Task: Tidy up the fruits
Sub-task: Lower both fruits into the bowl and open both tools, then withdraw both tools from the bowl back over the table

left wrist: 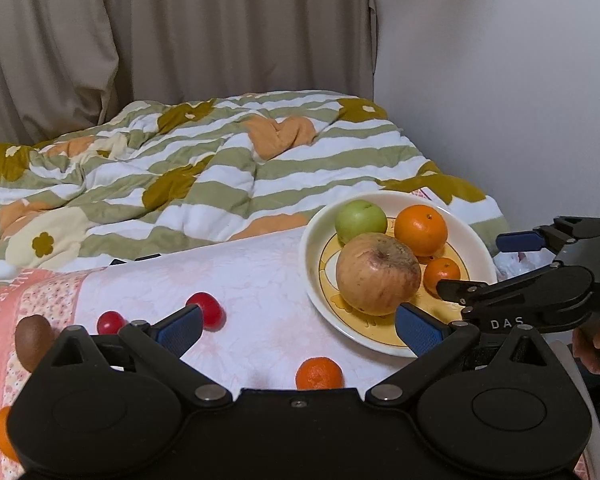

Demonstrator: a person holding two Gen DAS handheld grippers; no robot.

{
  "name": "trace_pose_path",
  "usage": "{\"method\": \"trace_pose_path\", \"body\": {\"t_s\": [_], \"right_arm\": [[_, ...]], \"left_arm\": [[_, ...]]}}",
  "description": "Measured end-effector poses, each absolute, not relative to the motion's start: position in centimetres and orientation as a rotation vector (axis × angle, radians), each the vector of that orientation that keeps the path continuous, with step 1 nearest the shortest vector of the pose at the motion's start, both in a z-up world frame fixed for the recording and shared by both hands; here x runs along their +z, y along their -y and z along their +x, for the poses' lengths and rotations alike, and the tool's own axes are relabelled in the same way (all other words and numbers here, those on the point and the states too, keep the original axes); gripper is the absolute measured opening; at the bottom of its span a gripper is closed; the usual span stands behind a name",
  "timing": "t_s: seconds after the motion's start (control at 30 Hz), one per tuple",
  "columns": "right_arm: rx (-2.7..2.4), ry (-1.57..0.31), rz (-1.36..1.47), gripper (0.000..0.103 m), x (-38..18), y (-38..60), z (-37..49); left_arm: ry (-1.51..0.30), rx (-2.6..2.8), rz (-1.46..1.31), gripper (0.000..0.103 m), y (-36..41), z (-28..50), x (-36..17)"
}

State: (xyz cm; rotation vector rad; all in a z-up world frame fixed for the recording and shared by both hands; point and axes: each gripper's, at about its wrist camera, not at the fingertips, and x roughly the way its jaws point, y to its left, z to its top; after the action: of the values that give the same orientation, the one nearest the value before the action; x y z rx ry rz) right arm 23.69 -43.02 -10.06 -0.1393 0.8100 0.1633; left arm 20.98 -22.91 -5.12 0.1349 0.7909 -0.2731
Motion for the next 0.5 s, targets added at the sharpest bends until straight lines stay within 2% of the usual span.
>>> {"method": "trace_pose_path", "body": {"t_s": [0.5], "right_arm": [[0.126,-0.749,-0.076,0.102,-3.6,43.8,16.0]], "left_arm": [[-0.666,-0.222,0.107,0.103,21.7,13.5,-0.5]]}}
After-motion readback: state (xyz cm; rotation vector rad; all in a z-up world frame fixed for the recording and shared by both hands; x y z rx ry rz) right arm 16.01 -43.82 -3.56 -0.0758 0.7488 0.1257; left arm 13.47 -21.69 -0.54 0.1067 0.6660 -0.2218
